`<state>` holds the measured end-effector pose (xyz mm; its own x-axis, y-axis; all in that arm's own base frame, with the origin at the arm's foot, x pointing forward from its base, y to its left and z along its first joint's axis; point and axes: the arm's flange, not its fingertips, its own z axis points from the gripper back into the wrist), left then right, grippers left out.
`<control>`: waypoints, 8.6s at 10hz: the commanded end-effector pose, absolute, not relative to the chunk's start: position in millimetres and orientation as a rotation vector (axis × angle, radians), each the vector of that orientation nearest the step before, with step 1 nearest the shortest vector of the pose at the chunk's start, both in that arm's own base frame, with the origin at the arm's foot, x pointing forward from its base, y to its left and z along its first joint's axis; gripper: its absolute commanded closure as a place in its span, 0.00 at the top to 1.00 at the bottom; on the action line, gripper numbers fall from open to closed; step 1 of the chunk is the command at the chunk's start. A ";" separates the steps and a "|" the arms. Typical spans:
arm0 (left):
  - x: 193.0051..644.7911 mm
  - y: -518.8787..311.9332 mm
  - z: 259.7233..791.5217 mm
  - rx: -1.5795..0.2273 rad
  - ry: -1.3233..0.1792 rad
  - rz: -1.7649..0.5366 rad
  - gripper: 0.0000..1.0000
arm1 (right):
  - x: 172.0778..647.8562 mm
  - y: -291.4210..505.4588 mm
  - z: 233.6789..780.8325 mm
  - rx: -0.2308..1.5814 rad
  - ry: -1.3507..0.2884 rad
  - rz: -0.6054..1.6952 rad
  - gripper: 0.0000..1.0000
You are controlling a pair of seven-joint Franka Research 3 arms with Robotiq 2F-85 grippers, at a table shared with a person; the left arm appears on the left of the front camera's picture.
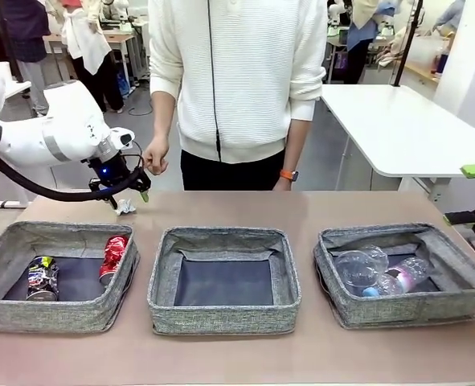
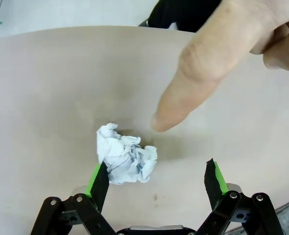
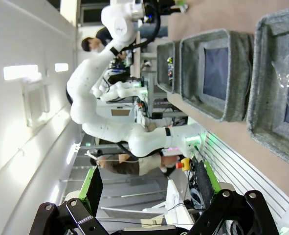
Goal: Sort the waste into the appropriate baskets.
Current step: Pick up the waste item pointed out by the person, then place the picked waste into the Fabric basket indicated by the person.
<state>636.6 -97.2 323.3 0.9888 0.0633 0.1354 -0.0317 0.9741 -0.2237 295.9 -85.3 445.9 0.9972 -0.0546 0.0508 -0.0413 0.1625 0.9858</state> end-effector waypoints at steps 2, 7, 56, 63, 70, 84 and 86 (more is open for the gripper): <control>645.6 -96.3 319.6 -0.218 -0.123 0.035 1.00 | 294.1 -86.8 446.3 1.416 -0.087 0.009 1.00; 644.5 -99.0 314.8 -0.145 -0.115 0.041 0.35 | 294.1 -86.8 446.3 1.416 -0.087 0.009 1.00; 326.3 -401.6 744.0 -0.292 -0.089 -0.024 0.00 | 294.1 -86.8 446.3 1.416 -0.087 0.009 1.00; 326.3 -401.6 744.0 -0.292 -0.089 -0.024 0.00 | 294.1 -86.8 446.3 1.416 -0.087 0.009 1.00; 326.3 -401.6 744.0 -0.292 -0.089 -0.024 0.00 | 294.1 -86.8 446.3 1.416 -0.087 0.009 1.00; 339.4 -394.8 580.1 -0.305 0.106 -0.013 0.00 | 294.1 -86.8 446.3 1.416 -0.087 0.009 1.00; 348.0 -389.6 513.2 -0.223 0.160 0.065 0.00 | 294.1 -86.8 446.3 1.416 -0.087 0.009 1.00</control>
<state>353.2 -401.5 527.9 0.9886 0.0249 -0.1487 -0.0570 0.9749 -0.2154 295.7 -85.4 446.1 0.9972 -0.0542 0.0511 -0.0418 0.1616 0.9860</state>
